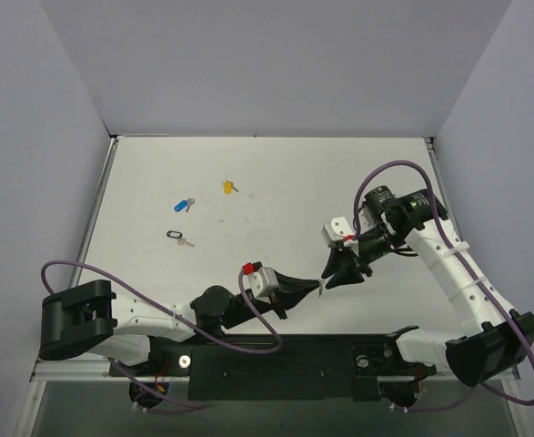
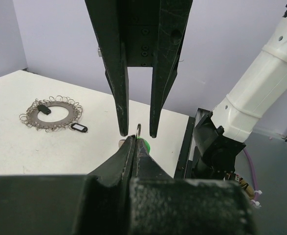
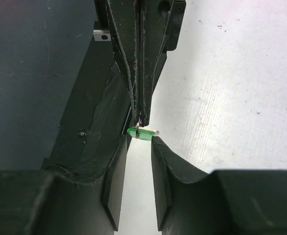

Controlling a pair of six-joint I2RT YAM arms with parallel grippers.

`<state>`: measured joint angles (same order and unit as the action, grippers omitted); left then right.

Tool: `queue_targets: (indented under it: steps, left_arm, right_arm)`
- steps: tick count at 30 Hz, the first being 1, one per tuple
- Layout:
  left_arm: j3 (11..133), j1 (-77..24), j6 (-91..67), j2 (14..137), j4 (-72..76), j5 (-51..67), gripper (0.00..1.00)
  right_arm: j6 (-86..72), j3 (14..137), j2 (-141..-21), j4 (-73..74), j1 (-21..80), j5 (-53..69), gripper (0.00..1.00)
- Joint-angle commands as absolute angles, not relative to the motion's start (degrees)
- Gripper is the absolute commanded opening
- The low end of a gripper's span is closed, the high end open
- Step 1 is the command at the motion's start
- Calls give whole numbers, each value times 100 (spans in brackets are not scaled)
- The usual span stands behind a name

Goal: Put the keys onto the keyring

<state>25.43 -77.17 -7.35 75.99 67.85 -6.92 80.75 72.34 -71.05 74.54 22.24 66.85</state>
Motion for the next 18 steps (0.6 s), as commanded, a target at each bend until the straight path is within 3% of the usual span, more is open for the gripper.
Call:
queue_targets:
  steps: [1,6,18]
  left_arm:
    - [2601,-7734,-852,7559,7304,-738,0]
    - [2610,-7734,-870,7567,7304,-791,0]
    - [2584,-7726,-923,7576,7330,-861,0]
  right_arm:
    - [8393,7392,-7145,8358,2320,7066,21]
    - [8411,7365,-7102,8367,2347,7058,14]
    - [8403,7356,-7075,8358,2347,7198,14]
